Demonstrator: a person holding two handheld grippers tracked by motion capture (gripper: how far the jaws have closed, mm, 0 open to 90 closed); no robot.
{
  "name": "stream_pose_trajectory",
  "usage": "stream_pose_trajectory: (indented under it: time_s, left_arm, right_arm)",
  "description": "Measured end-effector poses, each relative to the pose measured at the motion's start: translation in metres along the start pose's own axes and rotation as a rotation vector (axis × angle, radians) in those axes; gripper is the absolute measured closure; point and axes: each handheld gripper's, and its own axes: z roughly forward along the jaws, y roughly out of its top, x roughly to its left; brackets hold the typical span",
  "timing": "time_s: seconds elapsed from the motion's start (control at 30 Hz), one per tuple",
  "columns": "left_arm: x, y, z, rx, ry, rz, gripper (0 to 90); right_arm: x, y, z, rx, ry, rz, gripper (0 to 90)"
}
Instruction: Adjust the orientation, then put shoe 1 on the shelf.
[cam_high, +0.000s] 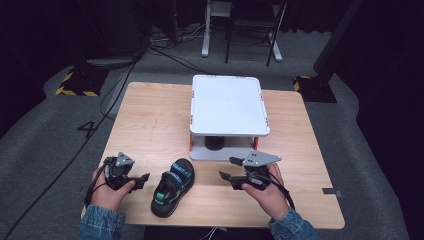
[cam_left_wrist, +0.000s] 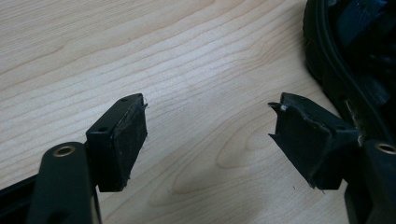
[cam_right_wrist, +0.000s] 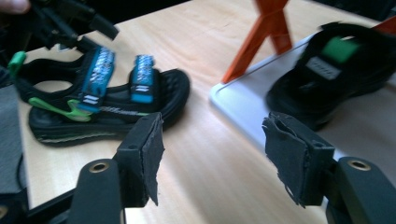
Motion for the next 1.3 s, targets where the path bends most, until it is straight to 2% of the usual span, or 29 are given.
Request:
stream_pose_trajectory:
  time_s: [0.23, 0.3, 0.57, 1.0, 1.13, 1.3]
  left_arm:
    - [0.001, 0.002, 0.001, -0.007, -0.002, -0.007, 25.7]
    - [0.002, 0.003, 0.002, -0.006, -0.003, -0.008, 25.7]
    - [0.003, 0.002, 0.002, -0.01, 0.0, -0.018, 25.7]
    - [0.002, -0.006, -0.003, -0.017, -0.002, -0.01, 25.5]
    - [0.004, -0.01, -0.003, -0.012, 0.003, -0.016, 25.3]
    - [0.004, -0.012, -0.003, -0.008, 0.001, -0.017, 25.2]
  right_arm:
    - [0.015, 0.0, 0.016, 0.052, 0.035, -0.007, 38.8]
    - [0.019, 0.0, 0.021, 0.054, 0.043, -0.008, 41.0]
    - [0.034, 0.005, 0.035, 0.067, 0.088, -0.021, 39.9]
    - [0.061, 0.008, 0.062, 0.108, 0.206, -0.04, 35.5]
    - [0.069, 0.011, 0.068, 0.108, 0.228, -0.056, 33.3]
    - [0.073, 0.015, 0.077, 0.093, 0.233, -0.038, 29.9]
